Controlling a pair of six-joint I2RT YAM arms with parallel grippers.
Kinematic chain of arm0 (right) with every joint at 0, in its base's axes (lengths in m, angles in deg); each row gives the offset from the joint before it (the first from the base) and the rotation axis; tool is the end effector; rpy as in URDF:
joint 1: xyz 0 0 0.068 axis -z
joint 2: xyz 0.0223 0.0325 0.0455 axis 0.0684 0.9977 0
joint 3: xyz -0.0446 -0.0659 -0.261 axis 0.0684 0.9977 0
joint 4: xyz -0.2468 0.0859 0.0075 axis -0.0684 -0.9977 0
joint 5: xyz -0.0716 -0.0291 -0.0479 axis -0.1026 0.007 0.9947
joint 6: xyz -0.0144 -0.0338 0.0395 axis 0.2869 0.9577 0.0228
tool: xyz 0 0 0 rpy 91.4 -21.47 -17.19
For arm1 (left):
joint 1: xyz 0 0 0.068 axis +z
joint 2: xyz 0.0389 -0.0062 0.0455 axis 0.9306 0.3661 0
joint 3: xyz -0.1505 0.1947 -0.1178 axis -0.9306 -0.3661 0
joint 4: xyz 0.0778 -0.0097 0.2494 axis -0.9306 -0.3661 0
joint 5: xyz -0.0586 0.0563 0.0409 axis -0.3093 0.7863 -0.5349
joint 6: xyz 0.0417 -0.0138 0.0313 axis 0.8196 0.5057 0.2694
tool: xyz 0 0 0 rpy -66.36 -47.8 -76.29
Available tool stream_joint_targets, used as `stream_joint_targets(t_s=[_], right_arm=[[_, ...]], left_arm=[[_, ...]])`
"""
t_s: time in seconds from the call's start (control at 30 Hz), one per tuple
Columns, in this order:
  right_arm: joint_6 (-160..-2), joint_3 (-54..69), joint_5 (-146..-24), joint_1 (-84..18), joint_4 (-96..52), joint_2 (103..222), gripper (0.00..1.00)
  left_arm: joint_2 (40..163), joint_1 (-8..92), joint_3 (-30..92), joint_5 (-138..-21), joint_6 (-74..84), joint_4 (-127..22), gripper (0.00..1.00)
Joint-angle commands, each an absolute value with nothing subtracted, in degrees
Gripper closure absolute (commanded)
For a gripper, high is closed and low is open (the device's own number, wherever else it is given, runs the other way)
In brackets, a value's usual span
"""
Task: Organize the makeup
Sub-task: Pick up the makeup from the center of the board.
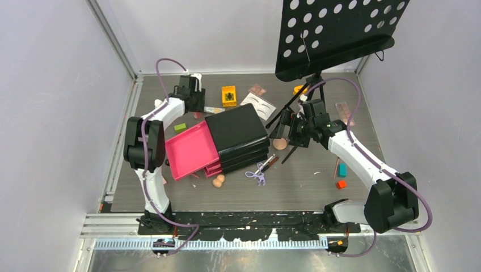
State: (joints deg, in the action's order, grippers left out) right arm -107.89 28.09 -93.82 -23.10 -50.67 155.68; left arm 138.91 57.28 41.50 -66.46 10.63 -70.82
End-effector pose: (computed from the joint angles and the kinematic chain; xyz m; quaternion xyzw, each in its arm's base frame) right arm 0.2531 0.0989 0.2627 0.0654 0.9245 0.2769 0.2536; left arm 0.4316 -0.0826 0.2096 0.0269 0.9257 -0.0164 0.3769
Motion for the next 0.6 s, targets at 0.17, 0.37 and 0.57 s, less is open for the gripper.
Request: stream_joint_targets(t_s=[0.17, 0.37, 0.57], right_arm=[[-107.8, 26.5, -93.2, -23.4, -51.0, 154.6, 0.02], [-107.9, 26.4, -93.4, -23.4, -51.0, 154.5, 0.02], [-108.2, 26.5, -93.4, -23.4, -51.1, 154.2, 0.02]], left_arm=[[135.8, 57.5, 45.0, -64.8, 12.7, -69.9, 0.66], [130.8, 57.4, 46.9, -66.0, 13.2, -72.2, 0.66], [125.3, 57.5, 48.6, -68.8, 13.6, -76.6, 0.68]])
